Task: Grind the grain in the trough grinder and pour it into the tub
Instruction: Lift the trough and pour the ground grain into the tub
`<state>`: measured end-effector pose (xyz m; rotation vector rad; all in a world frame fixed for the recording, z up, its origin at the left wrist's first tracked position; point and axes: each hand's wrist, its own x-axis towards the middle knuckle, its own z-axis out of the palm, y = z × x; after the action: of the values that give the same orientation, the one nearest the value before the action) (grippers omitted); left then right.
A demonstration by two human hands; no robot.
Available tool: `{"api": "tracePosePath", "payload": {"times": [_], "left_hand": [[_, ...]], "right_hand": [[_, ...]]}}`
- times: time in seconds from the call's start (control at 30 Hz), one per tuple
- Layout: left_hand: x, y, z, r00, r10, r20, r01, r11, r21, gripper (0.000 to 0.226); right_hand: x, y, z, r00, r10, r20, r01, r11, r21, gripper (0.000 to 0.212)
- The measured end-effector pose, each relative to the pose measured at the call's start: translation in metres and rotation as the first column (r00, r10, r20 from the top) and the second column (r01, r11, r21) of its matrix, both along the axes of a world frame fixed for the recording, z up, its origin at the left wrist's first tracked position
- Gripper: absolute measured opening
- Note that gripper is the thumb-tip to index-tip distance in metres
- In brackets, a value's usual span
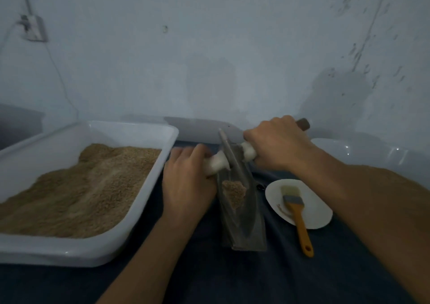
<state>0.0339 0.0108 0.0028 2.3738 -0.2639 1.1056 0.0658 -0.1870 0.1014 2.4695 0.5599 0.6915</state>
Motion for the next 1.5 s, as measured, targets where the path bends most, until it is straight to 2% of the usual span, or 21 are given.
{"api": "tracePosePath", "payload": {"times": [0.07,0.13,0.17,0.23,0.27,0.3,0.37,0.47,0.57,0.7,0.77,0.87,1.0,1.17,1.37,1.5], "left_hand": [[-0.006,-0.005,0.007,0.994,0.03,0.11,-0.027,0.999,-0.022,0.037],[-0.015,-0.01,0.012,0.99,0.071,0.124,-0.057,0.992,-0.114,0.032],[-0.018,-0.011,0.014,0.996,0.055,0.072,-0.042,0.983,-0.177,0.023],[-0.019,-0.01,0.011,0.981,-0.07,-0.179,0.012,0.952,-0.306,0.019],[-0.018,-0.009,0.008,0.928,-0.163,-0.334,0.029,0.928,-0.37,0.028],[-0.017,-0.008,0.003,0.838,-0.265,-0.477,0.033,0.897,-0.44,0.034],[-0.015,-0.01,-0.007,0.643,-0.415,-0.644,0.005,0.843,-0.538,0.042],[-0.007,-0.02,-0.018,0.467,-0.574,-0.673,-0.066,0.736,-0.674,0.056],[-0.002,-0.028,-0.023,0.4,-0.63,-0.666,-0.092,0.695,-0.713,0.046],[0.0,-0.03,-0.023,0.38,-0.653,-0.655,-0.091,0.678,-0.729,0.025],[-0.003,-0.031,-0.021,0.393,-0.66,-0.64,-0.083,0.668,-0.74,0.024],[-0.006,-0.03,-0.016,0.409,-0.655,-0.636,-0.08,0.668,-0.74,0.023],[-0.01,-0.023,-0.006,0.396,-0.652,-0.647,-0.108,0.666,-0.738,0.026],[-0.018,-0.014,-0.003,0.377,-0.701,-0.605,-0.151,0.598,-0.787,0.023],[-0.028,0.006,0.017,0.441,-0.665,-0.603,-0.127,0.618,-0.776,0.024],[-0.033,0.022,0.055,0.52,-0.66,-0.543,-0.082,0.594,-0.801,0.023]], "right_hand": [[0.001,-0.006,0.001,0.999,-0.028,0.039,0.027,0.999,0.042,0.017],[0.002,-0.013,0.003,0.996,-0.075,0.049,0.07,0.994,0.084,0.012],[0.003,-0.017,0.002,0.994,-0.099,0.049,0.093,0.988,0.12,0.01],[0.005,-0.025,-0.003,0.989,-0.142,0.048,0.129,0.969,0.212,0.01],[0.005,-0.028,-0.006,0.987,-0.152,0.053,0.133,0.956,0.263,0.009],[0.003,-0.03,-0.01,0.986,-0.16,0.051,0.137,0.94,0.312,0.01],[0.001,-0.033,-0.018,0.984,-0.174,0.036,0.146,0.907,0.394,0.011],[-0.003,-0.033,-0.031,0.979,-0.205,-0.022,0.19,0.856,0.48,0.018],[-0.007,-0.033,-0.045,0.972,-0.223,-0.07,0.226,0.813,0.537,0.022],[-0.015,-0.025,-0.055,0.966,-0.226,-0.123,0.254,0.765,0.592,0.023],[-0.019,-0.02,-0.056,0.968,-0.209,-0.139,0.25,0.741,0.624,0.014],[-0.022,-0.014,-0.056,0.971,-0.2,-0.128,0.235,0.733,0.639,0.011],[-0.022,-0.006,-0.052,0.978,-0.184,-0.1,0.204,0.73,0.652,0.018],[-0.027,0.005,-0.041,0.983,-0.161,-0.091,0.178,0.697,0.695,0.013],[-0.029,0.018,-0.022,0.991,-0.11,-0.076,0.127,0.595,0.794,0.013],[-0.026,0.035,-0.005,0.992,-0.115,-0.05,0.104,0.532,0.84,0.018]]}}
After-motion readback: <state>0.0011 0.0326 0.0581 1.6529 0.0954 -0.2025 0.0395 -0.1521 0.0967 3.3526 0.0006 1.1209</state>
